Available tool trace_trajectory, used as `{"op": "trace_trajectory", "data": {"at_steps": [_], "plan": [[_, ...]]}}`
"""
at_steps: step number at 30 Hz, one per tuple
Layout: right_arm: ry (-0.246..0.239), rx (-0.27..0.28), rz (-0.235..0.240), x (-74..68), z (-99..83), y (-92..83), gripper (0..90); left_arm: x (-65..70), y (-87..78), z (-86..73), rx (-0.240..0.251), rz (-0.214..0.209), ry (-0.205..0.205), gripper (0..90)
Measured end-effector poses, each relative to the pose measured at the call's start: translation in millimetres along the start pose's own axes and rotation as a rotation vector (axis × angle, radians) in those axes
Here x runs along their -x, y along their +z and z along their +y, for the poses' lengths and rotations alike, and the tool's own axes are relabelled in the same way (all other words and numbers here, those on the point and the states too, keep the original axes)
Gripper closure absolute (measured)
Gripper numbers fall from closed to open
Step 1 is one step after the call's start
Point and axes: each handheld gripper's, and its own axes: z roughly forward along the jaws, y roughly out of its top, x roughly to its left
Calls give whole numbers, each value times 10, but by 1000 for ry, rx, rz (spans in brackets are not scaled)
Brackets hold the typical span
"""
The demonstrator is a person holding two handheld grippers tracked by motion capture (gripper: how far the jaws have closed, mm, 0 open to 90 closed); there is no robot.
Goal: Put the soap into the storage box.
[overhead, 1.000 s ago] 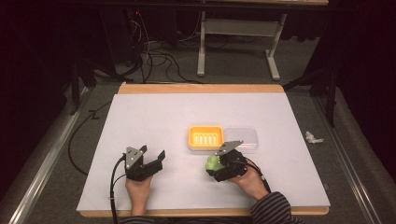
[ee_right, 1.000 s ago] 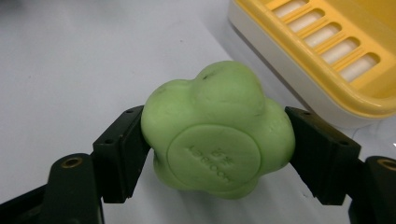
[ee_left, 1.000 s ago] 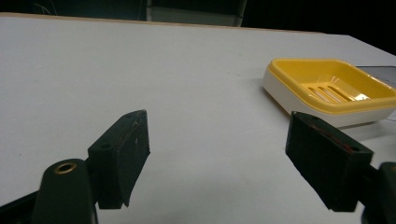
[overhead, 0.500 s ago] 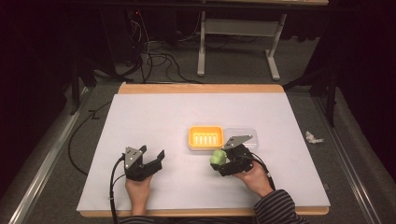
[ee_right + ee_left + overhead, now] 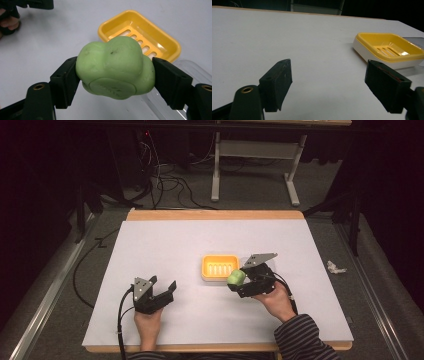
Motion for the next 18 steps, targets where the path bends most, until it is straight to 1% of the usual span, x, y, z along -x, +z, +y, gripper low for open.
{"op": "trace_trajectory", "data": {"at_steps": [5,6,7,8,10,15,17,18], "plan": [[9,3,4,68,64,-38,264,2,0,0,0,1,0,225],[20,9,8,114,90,-39,265,2,0,0,0,0,0,225],[20,9,8,114,90,-39,265,2,0,0,0,0,0,225],[38,5,12,153,110,-31,265,2,0,-1,0,1,-1,225],[34,6,10,199,132,-15,266,1,0,-1,-2,1,1,225],[54,5,4,274,181,24,268,1,-1,-1,-2,0,2,225],[74,8,14,304,194,51,269,0,-3,-1,-3,-1,4,225],[74,3,12,322,196,71,269,-1,-4,-1,-3,-1,6,225]]}}
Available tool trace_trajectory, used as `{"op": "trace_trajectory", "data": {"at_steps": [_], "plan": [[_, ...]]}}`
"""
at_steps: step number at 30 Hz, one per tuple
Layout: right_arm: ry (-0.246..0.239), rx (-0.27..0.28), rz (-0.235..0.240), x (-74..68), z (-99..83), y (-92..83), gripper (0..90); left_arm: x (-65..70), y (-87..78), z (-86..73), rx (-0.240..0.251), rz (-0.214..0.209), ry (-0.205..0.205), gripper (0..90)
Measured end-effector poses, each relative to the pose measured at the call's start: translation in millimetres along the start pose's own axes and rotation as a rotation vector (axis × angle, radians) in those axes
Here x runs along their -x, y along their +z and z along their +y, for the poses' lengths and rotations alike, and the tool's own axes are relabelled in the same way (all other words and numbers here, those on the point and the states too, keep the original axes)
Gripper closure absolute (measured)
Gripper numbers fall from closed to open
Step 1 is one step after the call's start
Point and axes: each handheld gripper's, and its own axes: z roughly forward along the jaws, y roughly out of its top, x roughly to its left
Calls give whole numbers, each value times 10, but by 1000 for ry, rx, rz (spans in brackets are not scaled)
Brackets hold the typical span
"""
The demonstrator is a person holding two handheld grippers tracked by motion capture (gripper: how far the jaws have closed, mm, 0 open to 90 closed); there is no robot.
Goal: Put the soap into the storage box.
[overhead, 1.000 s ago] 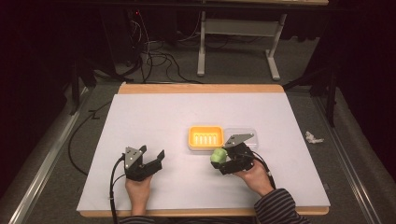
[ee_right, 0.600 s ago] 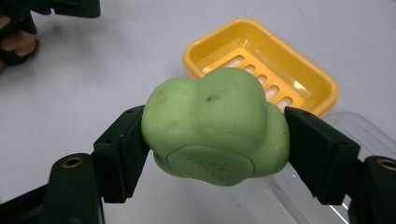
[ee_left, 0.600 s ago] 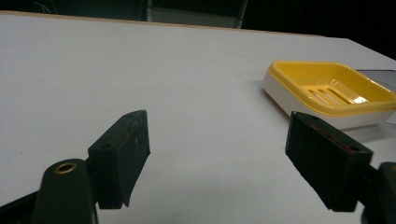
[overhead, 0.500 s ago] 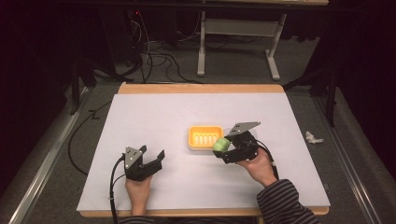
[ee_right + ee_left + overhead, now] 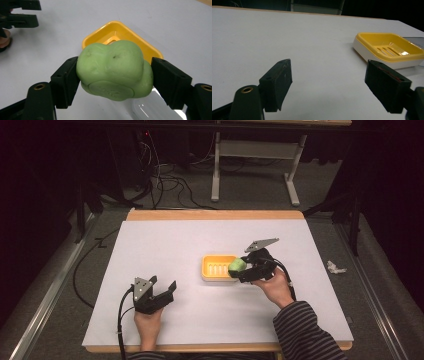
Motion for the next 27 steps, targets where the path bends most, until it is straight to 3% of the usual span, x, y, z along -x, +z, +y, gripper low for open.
{"op": "trace_trajectory", "data": {"at_steps": [6,27], "plan": [[12,-9,-15,83,58,113,270,2,-1,1,0,-1,-1,225],[39,-100,-12,147,213,448,269,3,4,0,3,3,-6,225]]}}
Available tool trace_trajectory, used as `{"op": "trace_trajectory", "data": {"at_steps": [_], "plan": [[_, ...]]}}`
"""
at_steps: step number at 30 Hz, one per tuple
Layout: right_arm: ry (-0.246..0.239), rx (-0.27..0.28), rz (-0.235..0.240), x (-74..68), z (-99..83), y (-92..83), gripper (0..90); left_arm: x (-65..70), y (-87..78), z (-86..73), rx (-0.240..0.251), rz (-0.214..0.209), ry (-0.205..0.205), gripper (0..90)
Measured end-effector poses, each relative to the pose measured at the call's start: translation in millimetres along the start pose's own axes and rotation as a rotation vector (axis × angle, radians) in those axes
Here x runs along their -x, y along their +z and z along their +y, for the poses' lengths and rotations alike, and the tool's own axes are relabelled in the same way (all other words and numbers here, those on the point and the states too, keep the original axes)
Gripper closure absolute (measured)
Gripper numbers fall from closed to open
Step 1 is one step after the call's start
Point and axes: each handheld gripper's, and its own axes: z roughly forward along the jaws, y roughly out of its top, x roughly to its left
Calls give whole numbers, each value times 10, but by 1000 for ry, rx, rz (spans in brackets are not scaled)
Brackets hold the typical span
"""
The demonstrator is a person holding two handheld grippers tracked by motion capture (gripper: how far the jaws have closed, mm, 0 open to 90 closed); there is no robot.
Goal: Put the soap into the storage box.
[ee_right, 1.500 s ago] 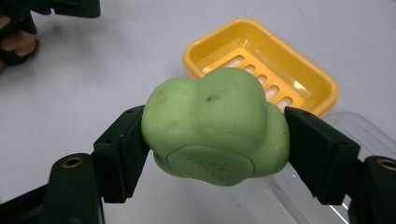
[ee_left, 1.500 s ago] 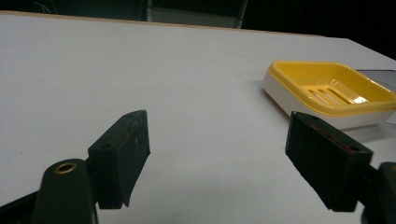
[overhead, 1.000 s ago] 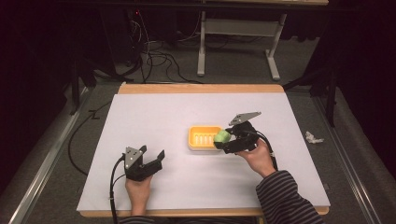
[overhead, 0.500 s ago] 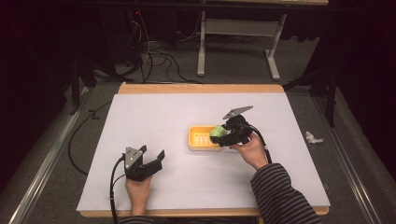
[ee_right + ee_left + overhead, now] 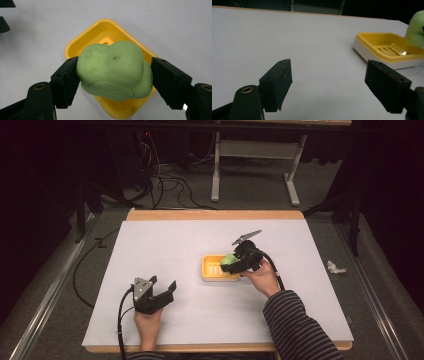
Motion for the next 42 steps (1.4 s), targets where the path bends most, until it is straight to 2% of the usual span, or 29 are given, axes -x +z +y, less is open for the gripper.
{"op": "trace_trajectory", "data": {"at_steps": [7,11,15,16,20,24,30,42], "plan": [[19,-42,-2,17,38,85,269,-1,-1,1,0,0,-1,225],[6,-43,1,16,39,121,269,0,0,0,0,0,-1,225],[18,-52,7,7,38,147,269,-1,0,-1,-4,1,3,225],[6,-51,7,16,38,158,269,-1,0,-1,-4,-1,3,225],[25,-79,9,12,34,204,268,-2,0,-2,-7,-1,4,226],[44,-70,31,48,29,235,268,-1,0,-2,-8,-2,5,227],[63,-81,35,64,13,265,268,0,0,-5,-7,-3,8,228],[42,-59,15,25,17,317,265,3,-1,-8,-6,-3,11,229]]}}
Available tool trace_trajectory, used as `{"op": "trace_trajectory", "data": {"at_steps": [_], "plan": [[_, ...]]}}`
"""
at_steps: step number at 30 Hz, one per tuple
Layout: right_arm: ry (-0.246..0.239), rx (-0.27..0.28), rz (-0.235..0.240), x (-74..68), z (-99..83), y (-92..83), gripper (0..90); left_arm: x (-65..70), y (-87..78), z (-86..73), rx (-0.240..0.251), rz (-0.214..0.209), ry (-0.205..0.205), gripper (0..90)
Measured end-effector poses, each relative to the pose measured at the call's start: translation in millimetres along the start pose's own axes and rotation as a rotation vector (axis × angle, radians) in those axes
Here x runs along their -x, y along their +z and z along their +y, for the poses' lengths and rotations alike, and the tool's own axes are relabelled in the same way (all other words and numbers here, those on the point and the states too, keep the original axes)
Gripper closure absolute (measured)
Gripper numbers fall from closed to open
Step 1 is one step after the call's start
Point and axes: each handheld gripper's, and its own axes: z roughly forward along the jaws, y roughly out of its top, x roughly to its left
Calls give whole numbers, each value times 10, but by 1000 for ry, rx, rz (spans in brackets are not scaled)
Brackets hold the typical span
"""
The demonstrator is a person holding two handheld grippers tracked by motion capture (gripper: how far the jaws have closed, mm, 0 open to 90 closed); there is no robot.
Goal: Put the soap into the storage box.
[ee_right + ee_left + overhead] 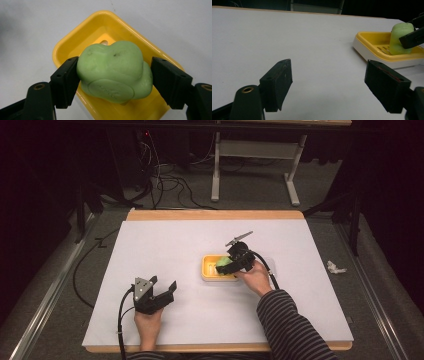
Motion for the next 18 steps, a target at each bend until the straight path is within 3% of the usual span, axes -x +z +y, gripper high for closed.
{"op": "trace_trajectory", "data": {"at_steps": [8,18], "plan": [[-24,19,-48,-41,11,10,257,1,-1,1,0,-2,-2,231],[-14,63,-42,-13,-38,-26,268,1,-1,-1,-2,1,1,233]]}}
